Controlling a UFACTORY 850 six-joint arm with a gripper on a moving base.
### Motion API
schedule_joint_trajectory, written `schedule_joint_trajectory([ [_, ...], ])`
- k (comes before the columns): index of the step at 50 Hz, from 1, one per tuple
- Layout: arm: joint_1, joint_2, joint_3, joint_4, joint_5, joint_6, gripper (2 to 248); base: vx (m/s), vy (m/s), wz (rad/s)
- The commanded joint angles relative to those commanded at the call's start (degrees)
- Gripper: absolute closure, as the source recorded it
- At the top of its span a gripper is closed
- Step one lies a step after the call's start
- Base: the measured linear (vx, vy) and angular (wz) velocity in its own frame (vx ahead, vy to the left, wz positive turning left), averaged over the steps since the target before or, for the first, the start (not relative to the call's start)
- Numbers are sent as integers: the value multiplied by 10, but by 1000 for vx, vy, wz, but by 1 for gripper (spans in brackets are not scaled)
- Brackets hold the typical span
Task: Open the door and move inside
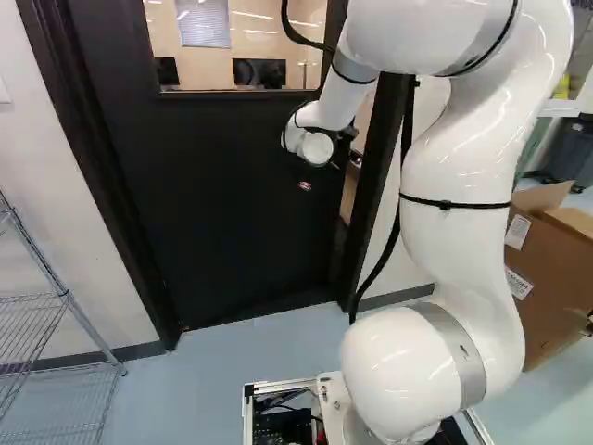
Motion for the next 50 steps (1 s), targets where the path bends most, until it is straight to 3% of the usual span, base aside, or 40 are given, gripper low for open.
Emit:
schedule_joint_trajectory([
  [37,26,-88,-111,-1,0,0,3,0,0,0],
  [50,32,-94,-118,-54,0,0,3,0,0,0],
])
